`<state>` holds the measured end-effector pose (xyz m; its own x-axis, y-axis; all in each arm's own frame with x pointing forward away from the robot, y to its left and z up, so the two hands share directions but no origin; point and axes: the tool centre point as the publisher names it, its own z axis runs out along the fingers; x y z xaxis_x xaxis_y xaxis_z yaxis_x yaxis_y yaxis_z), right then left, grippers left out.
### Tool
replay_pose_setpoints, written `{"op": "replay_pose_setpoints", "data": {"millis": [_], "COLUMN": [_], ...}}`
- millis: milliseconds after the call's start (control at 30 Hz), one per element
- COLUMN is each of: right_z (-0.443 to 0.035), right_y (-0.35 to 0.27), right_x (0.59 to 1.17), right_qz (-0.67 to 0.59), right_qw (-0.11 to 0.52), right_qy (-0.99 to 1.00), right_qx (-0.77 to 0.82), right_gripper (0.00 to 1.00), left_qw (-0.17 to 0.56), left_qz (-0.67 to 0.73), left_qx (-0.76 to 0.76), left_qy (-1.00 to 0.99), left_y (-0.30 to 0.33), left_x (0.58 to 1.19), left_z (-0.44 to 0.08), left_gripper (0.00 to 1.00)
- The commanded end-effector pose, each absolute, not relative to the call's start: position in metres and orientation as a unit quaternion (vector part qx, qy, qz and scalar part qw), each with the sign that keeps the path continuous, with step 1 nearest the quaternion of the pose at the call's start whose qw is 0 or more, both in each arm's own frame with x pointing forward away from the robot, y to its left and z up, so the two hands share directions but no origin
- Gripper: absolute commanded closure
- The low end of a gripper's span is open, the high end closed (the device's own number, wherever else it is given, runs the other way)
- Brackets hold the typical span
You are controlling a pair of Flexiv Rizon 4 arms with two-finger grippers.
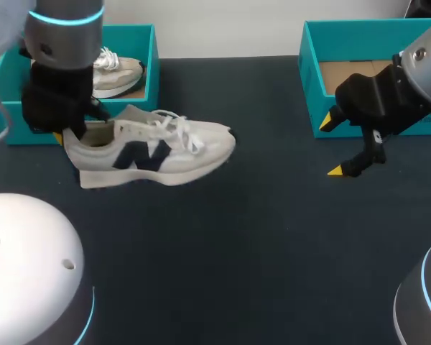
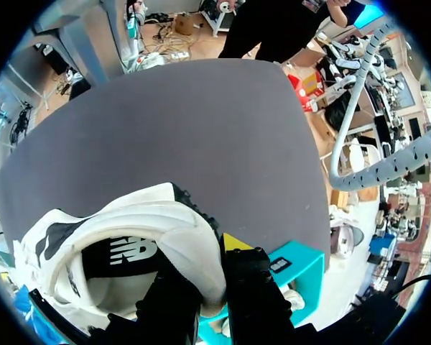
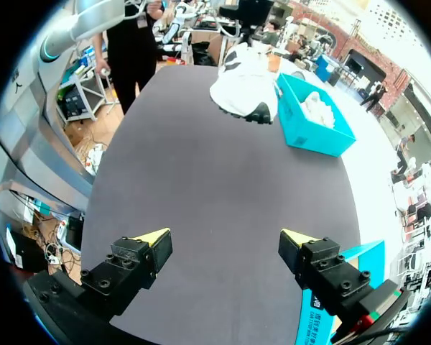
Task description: Take the shoe out of the shoebox, open the shoe tongue, remove and reinsert the insole, then place the shoe into the shoebox
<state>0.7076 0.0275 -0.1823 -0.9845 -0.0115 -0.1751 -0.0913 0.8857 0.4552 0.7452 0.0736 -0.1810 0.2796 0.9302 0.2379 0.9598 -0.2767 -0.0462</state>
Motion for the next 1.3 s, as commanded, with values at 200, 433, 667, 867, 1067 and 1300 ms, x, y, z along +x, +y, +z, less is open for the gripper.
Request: {"op": "replay_pose_setpoints", "data": {"millis": [200,433,667,867,1067,1300], "right_z": [-0.184,-0.184,-0.184,-0.184,-0.184,-0.184], "right_y": [0.029,0.029,0.029,0.029,0.029,0.029], "right_x": [0.709,0.709,0.709,0.709,0.709,0.709], "right_qz": [0.236,0.236,0.236,0.236,0.236,0.236], "right_qw": [0.084,0.084,0.084,0.084,0.084,0.084], "right_qy": [0.968,0.968,0.968,0.968,0.968,0.968], "right_qx": [-0.026,-0.026,-0.026,-0.026,-0.026,-0.026], "right_gripper": [0.0,0.0,0.0,0.0,0.0,0.0], "left_qw": [0.036,0.041,0.059,0.068,0.081,0.109], "left_qz": [-0.122,-0.108,-0.094,-0.091,-0.1,-0.108], "left_qx": [-0.805,-0.814,-0.825,-0.829,-0.825,-0.811], "left_qy": [-0.58,-0.569,-0.554,-0.547,-0.55,-0.564], "left_y": [0.036,0.004,-0.013,-0.015,-0.019,-0.02], "left_x": [0.714,0.696,0.688,0.69,0.695,0.703], "left_z": [-0.178,-0.182,-0.194,-0.221,-0.254,-0.292], "left_gripper": [1.0,1.0,1.0,1.0,1.0,1.0]}}
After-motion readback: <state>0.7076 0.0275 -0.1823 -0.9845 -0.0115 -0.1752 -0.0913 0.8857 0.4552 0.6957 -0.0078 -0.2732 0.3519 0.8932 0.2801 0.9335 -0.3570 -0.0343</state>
